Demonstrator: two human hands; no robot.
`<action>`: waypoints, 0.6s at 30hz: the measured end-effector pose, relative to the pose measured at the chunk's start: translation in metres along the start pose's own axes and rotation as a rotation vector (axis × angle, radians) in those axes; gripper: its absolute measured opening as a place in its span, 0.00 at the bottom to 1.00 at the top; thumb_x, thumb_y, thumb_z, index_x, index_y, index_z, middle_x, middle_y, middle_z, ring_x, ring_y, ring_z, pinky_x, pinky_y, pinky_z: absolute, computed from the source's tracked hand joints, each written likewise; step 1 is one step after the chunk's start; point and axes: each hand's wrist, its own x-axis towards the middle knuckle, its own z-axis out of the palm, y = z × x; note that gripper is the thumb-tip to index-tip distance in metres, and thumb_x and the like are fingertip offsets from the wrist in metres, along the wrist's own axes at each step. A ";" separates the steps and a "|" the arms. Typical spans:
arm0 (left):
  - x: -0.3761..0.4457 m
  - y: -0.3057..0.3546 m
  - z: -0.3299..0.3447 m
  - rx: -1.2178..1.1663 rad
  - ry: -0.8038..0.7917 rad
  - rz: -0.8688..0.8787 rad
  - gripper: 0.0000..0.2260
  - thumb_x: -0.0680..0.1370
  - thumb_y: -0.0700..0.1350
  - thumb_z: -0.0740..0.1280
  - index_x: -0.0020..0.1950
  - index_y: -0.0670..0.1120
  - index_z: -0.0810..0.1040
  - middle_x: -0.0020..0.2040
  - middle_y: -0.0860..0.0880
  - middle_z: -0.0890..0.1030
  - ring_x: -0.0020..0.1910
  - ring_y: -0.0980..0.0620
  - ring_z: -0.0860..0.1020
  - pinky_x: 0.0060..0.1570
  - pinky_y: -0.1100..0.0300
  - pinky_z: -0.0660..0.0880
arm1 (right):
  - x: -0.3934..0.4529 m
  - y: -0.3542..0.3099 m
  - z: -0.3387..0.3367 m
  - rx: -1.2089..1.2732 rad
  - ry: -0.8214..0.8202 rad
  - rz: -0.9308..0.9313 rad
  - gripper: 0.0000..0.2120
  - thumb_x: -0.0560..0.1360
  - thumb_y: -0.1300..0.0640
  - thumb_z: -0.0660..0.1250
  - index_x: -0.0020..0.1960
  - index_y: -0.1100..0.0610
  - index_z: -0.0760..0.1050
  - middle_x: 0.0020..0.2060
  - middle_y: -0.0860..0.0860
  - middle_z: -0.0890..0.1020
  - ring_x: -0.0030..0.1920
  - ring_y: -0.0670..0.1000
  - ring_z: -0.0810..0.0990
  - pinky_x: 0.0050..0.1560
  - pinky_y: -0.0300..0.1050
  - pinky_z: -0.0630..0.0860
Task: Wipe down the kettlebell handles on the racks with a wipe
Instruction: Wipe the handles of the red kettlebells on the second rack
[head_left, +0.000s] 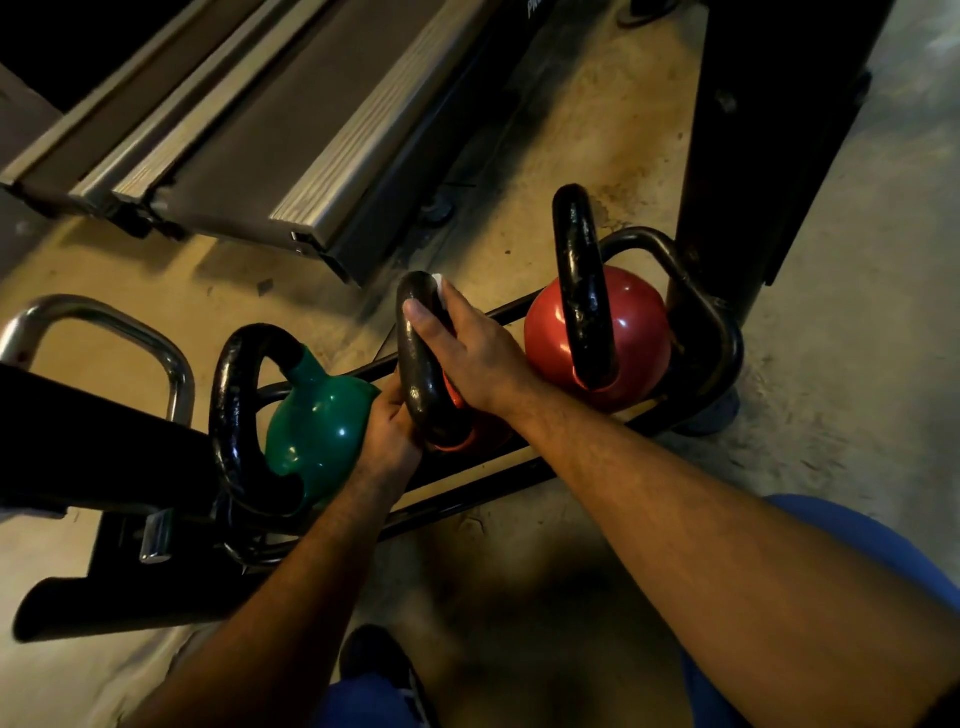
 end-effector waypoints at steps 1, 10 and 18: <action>0.000 0.000 0.001 0.002 0.004 -0.001 0.12 0.82 0.39 0.60 0.63 0.37 0.75 0.51 0.45 0.83 0.46 0.53 0.84 0.41 0.63 0.79 | 0.000 -0.002 -0.001 0.020 0.003 0.016 0.35 0.72 0.24 0.51 0.71 0.43 0.66 0.59 0.50 0.80 0.57 0.50 0.81 0.60 0.55 0.79; -0.001 0.001 0.002 0.038 0.033 -0.009 0.08 0.82 0.41 0.61 0.57 0.42 0.78 0.43 0.50 0.85 0.40 0.54 0.83 0.37 0.61 0.80 | -0.009 -0.017 -0.013 0.062 -0.089 0.097 0.32 0.79 0.30 0.51 0.76 0.46 0.63 0.67 0.53 0.76 0.64 0.53 0.76 0.59 0.48 0.72; -0.003 0.002 0.006 0.017 0.032 -0.012 0.13 0.81 0.40 0.62 0.65 0.38 0.74 0.51 0.45 0.82 0.44 0.56 0.84 0.38 0.66 0.78 | -0.013 -0.046 -0.012 0.756 -0.065 0.320 0.35 0.76 0.26 0.51 0.61 0.55 0.75 0.53 0.54 0.80 0.57 0.54 0.78 0.59 0.51 0.75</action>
